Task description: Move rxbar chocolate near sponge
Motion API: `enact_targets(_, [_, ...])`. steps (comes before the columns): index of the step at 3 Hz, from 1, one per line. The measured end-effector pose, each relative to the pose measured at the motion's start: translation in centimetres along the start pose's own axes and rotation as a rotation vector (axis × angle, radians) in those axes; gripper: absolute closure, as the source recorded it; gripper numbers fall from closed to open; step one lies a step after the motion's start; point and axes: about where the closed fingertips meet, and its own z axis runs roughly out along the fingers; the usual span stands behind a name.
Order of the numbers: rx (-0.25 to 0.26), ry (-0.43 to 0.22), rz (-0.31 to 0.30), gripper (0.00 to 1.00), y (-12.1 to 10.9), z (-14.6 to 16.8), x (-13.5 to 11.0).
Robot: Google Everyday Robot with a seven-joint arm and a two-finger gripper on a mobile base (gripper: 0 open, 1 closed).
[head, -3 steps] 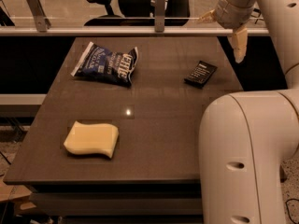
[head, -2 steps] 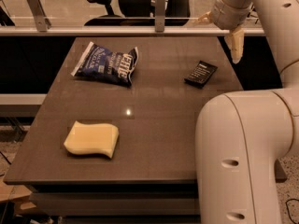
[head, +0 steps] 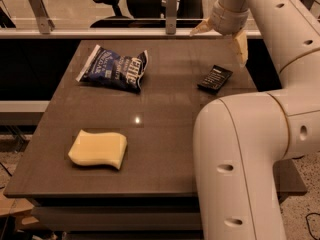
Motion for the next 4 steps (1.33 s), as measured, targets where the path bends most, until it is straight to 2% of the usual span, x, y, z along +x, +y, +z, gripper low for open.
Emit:
enact_targets(1, [-0.037, -0.011, -0.073, 0.00, -0.5, 1.0, -0.8])
enact_targets(2, [-0.073, -0.035, -0.079, 0.00, 0.6, 1.8, -1.2])
enact_targets(4, [-0.128, -0.089, -0.025, 0.00, 4.6, 2.5, -1.7])
